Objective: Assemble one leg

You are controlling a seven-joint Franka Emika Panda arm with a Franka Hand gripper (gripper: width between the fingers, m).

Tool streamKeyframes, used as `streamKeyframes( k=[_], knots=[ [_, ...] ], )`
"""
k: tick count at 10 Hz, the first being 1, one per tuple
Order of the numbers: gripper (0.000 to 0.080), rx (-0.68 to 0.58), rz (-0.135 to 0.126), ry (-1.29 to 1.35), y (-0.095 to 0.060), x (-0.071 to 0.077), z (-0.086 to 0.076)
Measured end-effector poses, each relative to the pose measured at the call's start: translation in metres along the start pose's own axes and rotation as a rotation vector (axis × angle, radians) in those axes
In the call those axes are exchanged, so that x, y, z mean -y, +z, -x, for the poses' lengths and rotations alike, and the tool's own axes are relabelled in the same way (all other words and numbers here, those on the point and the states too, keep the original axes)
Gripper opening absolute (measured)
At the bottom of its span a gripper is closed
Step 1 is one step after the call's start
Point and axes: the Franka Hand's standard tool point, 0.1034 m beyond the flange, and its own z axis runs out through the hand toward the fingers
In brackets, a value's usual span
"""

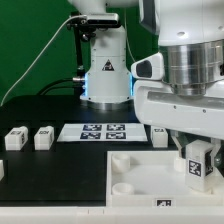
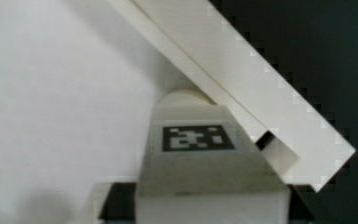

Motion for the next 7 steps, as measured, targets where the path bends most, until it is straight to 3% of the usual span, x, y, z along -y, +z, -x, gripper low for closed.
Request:
streamKeyframes(
  k=[1,4,5,6,7],
  knots=[
    [0.0291,-0.006,0.003,0.108,0.0001,0.0002,0.0003],
    [0.0322,-0.006,0.003,0.068,0.0002,0.0002,0.0003],
    [0.0503,-0.006,0.003,0.068,0.0002,0.0003,0.0005],
    [0.0602,-0.006,0.003,0.06,0.0002,0.0003,0.0005],
    [0.0602,-0.008,0.006,-0.087,0.0002,-0.0001,-0.0001]
  ],
)
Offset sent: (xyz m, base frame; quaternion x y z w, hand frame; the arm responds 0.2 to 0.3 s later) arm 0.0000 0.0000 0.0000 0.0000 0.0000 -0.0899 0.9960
